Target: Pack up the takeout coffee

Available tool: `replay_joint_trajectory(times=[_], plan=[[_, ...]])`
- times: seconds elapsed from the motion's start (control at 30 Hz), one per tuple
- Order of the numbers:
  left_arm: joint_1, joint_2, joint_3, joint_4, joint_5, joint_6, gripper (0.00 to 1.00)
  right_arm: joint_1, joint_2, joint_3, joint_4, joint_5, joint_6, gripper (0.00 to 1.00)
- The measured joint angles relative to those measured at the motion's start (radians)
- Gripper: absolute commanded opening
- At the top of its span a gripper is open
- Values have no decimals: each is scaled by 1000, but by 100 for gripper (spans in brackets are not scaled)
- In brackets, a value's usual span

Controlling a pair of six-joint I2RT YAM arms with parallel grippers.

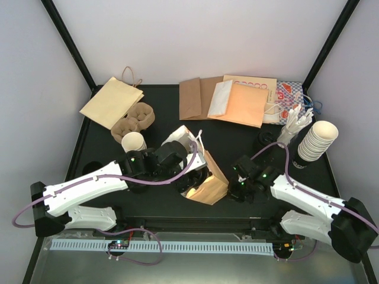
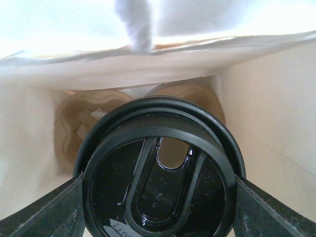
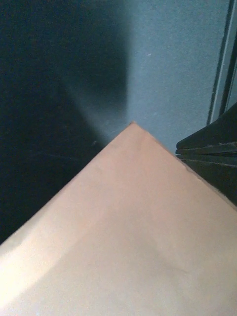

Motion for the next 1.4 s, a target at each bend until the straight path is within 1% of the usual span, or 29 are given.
replay_joint_trajectory(times=[0.4, 0.73, 1.13, 1.4], plan=[[-30, -4, 0, -21, 21, -17, 50, -81, 128, 146, 1, 100, -175, 1], [-70, 9, 0, -23, 21, -43, 49, -85, 271, 295, 22, 142, -330, 1], [-119, 42, -6, 24, -30, -97, 49, -96, 373, 392, 52, 168, -480, 1], [-160, 66, -6, 44, -96, -131, 49, -99, 379, 427, 63, 204, -562, 1]])
